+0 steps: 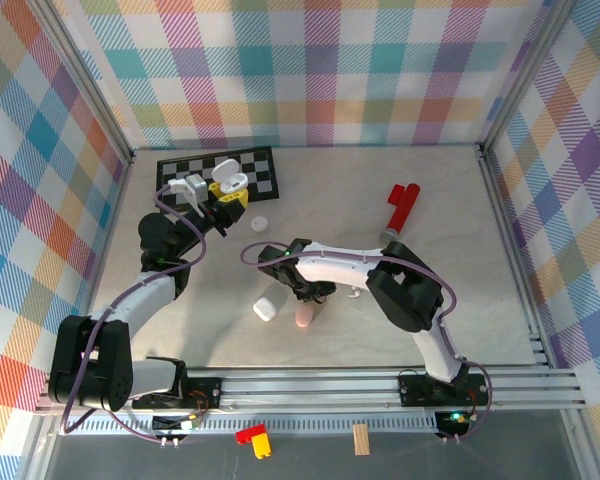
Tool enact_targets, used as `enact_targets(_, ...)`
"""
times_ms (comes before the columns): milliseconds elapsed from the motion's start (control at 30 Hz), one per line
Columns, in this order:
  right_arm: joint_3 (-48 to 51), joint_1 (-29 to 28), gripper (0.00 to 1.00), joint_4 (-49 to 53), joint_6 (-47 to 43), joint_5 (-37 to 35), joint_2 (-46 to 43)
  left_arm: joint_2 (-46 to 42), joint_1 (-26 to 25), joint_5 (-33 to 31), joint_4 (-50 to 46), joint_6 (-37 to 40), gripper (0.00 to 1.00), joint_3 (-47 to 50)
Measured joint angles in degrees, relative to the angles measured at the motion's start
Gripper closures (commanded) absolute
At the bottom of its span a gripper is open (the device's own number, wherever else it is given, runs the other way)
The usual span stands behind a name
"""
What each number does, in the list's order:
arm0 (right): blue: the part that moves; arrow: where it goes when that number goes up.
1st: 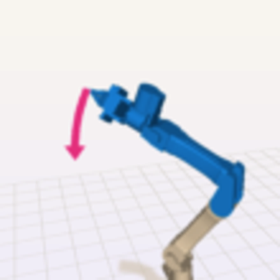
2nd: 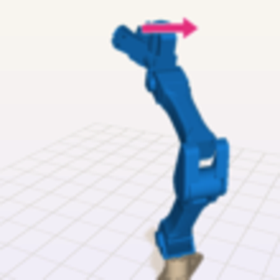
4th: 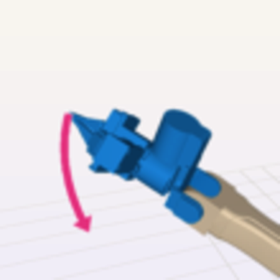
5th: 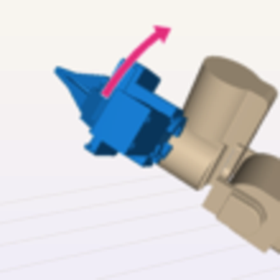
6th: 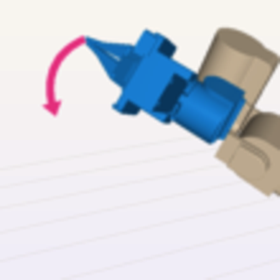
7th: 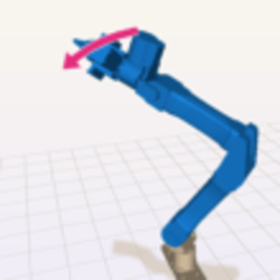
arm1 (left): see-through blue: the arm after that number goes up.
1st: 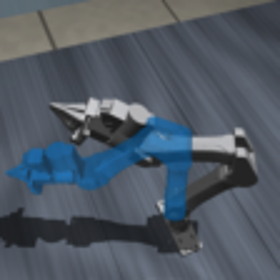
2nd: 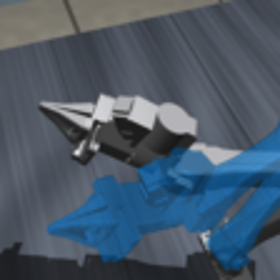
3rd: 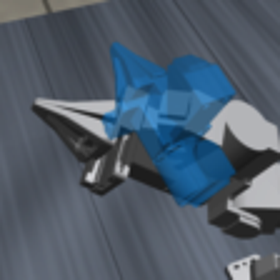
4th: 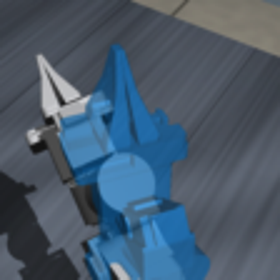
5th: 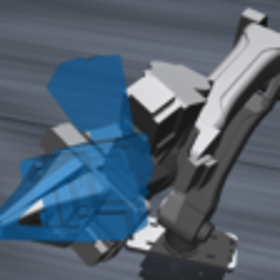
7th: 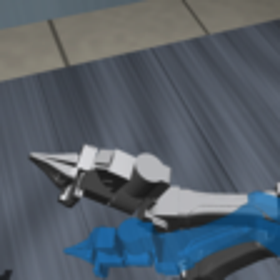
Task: Insert wireless bluetooth earbuds into charging case
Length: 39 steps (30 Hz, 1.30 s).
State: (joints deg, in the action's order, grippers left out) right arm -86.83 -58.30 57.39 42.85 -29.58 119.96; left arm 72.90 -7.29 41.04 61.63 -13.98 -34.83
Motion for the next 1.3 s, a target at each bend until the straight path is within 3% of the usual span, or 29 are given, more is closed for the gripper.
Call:
enact_targets(700, 0.8, 0.0, 0.81, -0.6, -0.2, 0.3, 0.3, 0.0, 0.0, 0.1, 0.0, 0.1, 0.66, 0.0)
enact_targets(933, 11.7, 2.2, 0.8, -7.4, -0.4, 2.1, -12.8, 0.0, -1.0, 1.3, -1.6, 3.1, 0.66, 0.0)
enact_targets(1300, 21.4, 11.6, 0.81, -19.3, -4.0, 13.1, -40.6, -2.2, -10.0, 3.7, -18.7, 16.7, 0.66, -1.9)
